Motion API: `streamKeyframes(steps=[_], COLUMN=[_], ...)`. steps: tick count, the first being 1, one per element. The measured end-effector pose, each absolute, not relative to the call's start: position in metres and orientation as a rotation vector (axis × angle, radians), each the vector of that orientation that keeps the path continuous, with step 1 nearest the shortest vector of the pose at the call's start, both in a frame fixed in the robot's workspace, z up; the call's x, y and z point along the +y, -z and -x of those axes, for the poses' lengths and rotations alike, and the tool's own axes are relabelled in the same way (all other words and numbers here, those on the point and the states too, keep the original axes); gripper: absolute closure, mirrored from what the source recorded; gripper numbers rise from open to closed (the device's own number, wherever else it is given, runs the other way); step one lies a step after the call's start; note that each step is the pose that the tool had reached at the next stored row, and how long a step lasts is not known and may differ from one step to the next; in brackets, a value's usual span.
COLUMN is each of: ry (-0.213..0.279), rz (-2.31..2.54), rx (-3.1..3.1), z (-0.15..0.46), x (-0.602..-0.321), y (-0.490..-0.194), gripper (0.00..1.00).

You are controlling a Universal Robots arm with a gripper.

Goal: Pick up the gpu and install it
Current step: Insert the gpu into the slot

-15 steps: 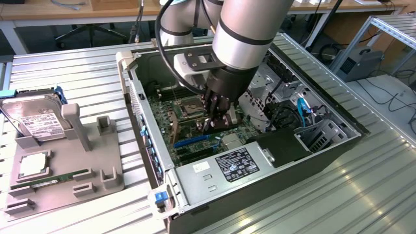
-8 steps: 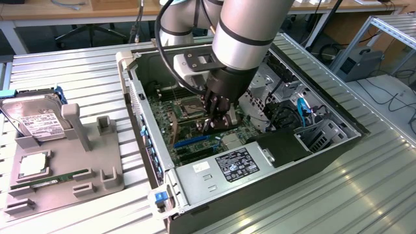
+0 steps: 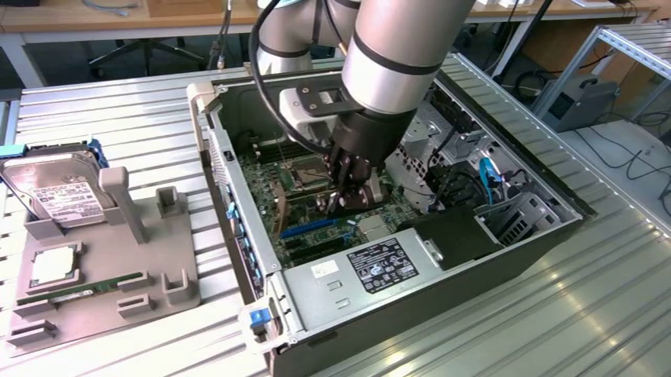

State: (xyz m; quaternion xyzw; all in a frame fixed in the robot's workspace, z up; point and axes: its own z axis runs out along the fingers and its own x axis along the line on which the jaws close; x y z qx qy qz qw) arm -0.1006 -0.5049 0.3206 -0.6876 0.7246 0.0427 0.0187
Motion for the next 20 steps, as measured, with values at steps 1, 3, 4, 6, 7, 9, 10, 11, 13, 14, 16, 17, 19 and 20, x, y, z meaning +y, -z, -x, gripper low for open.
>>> streamKeyframes(steps=[1,3,4,6,7,9,10,11,13,14,16,17,19,20], ry=[-0.133,-0.133,-0.133,-0.133,-0.133,-0.133,-0.133,-0.133,-0.133,-0.133,-0.133,-0.133,-0.133,-0.133], rz=[2.135,2.135,2.135,2.135,2.135,2.135,2.135,2.135,2.135,2.135,2.135,2.135,2.135,2.135], rx=[2.249,2.249,2.249,2.249,2.25,2.249,2.25,2.25,2.249,2.25,2.25,2.25,2.25,2.25], z=[0.1007,0.101,0.1011,0.1015,0.1018,0.1022,0.1024,0.1025,0.1027,0.1029,0.1032,0.1033,0.1036,0.1037], x=[-0.505,-0.5054,-0.5055,-0.506,-0.5064,-0.5069,-0.5071,-0.5072,-0.5075,-0.5077,-0.508,-0.5082,-0.5086,-0.5087], y=[-0.3205,-0.3205,-0.3205,-0.3205,-0.3205,-0.3205,-0.3205,-0.3205,-0.3205,-0.3205,-0.3204,-0.3204,-0.3204,-0.3204], gripper=[0.73,0.73,0.73,0.73,0.73,0.73,0.73,0.73,0.73,0.73,0.73,0.73,0.73,0.73])
